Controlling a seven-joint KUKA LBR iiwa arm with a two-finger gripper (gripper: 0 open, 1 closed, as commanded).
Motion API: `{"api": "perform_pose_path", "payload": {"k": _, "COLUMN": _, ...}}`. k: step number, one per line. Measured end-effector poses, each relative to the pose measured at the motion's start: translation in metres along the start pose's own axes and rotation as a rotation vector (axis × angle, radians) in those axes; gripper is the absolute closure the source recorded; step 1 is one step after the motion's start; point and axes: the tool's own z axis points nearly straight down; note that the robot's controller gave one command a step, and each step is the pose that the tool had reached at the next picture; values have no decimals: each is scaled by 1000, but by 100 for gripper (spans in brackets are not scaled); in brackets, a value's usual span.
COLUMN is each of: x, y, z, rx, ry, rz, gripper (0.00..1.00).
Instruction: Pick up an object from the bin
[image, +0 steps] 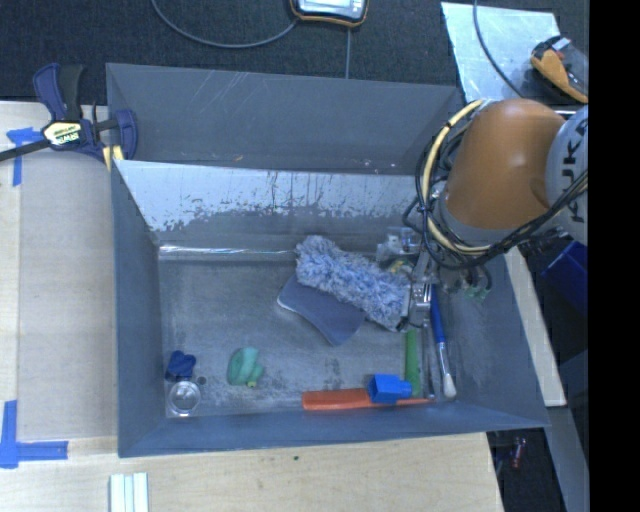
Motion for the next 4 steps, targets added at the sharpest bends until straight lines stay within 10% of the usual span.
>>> {"api": "perform_pose_path", "payload": {"k": 1, "x": 0, "y": 0, "z": 0, "rx": 0, "ry": 0, "rz": 0, "gripper": 0}}
{"api": "perform_pose_path", "payload": {"k": 3, "x": -18, "y": -2, "z": -203, "rx": -1, "ry": 6, "rz": 36, "gripper": 0}}
{"api": "perform_pose_path", "payload": {"k": 4, "x": -14, "y": 32, "z": -239, "rx": -2, "ry": -6, "rz": 22, "gripper": 0}}
